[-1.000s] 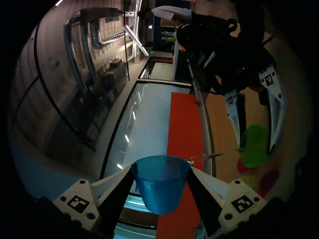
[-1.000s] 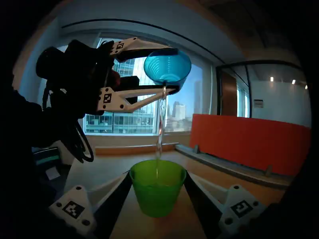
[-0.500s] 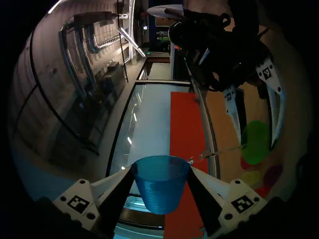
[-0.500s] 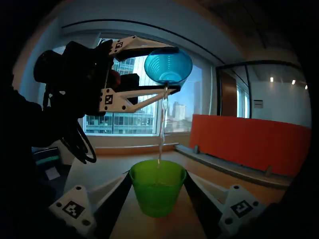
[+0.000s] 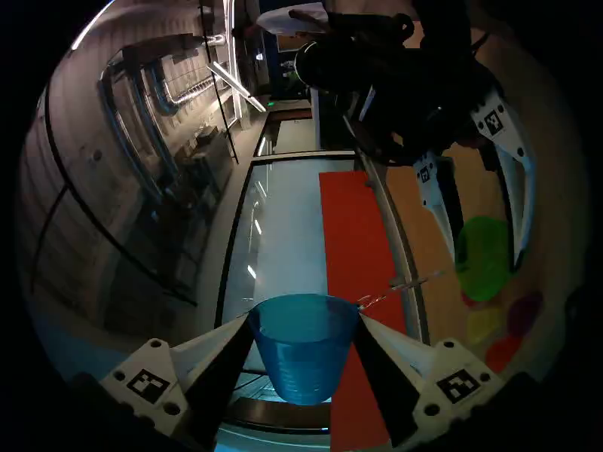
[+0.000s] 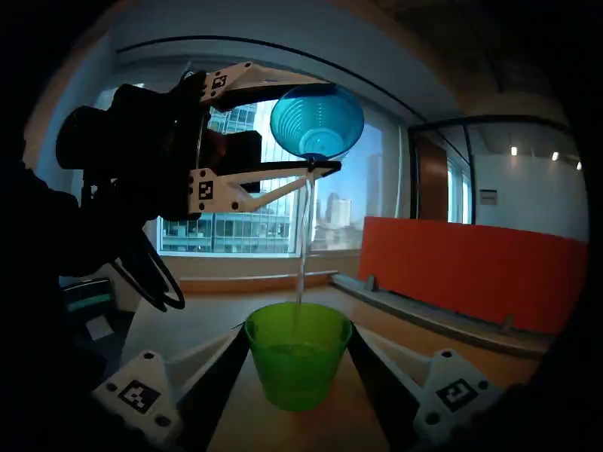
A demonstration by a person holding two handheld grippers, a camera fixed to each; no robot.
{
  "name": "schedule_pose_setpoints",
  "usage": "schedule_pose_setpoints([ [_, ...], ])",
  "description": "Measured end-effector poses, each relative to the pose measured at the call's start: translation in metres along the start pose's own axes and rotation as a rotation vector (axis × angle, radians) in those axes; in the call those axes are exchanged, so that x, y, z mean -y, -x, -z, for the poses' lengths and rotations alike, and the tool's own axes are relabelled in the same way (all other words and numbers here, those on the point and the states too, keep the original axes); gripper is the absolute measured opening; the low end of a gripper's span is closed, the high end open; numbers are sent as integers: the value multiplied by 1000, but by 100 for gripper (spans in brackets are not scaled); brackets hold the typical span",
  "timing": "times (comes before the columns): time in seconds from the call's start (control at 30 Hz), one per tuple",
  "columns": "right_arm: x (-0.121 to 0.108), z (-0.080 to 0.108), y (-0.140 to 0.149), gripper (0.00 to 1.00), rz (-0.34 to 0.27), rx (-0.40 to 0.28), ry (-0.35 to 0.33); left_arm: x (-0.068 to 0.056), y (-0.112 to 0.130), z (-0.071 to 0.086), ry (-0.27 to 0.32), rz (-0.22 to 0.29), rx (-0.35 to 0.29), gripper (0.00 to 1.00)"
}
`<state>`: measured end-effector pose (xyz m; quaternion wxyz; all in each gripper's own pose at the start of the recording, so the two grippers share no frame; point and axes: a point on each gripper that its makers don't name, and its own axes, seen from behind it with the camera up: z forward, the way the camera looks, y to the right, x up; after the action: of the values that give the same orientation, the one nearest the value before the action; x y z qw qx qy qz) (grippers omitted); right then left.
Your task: Pour water
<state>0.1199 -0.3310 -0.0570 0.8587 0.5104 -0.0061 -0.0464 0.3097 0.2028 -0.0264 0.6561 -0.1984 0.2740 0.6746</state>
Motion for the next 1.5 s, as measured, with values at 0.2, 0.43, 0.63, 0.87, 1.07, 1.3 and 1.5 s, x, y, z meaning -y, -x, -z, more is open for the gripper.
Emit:
schedule_pose_setpoints([
  [0.2,1,1,-1,92,0,-1,1,-2,-3,1,1,-55,3,87],
  [0.43,1,1,0,92,0,-2,3,-6,-10,4,2,-88,-2,87],
  [0.63,1,1,-1,91,-1,-5,4,-7,-9,3,3,-86,0,87],
  [0.87,0,2,-2,92,0,-5,5,-3,-5,-1,0,-51,1,87],
  [1.07,-2,3,-3,92,-1,-11,9,-3,6,-7,-5,65,23,87],
  [1.3,-5,6,-3,92,2,-16,21,-10,18,-11,5,295,37,87],
  [1.5,-6,8,-5,92,-1,-20,25,-12,30,-14,-10,440,52,87],
])
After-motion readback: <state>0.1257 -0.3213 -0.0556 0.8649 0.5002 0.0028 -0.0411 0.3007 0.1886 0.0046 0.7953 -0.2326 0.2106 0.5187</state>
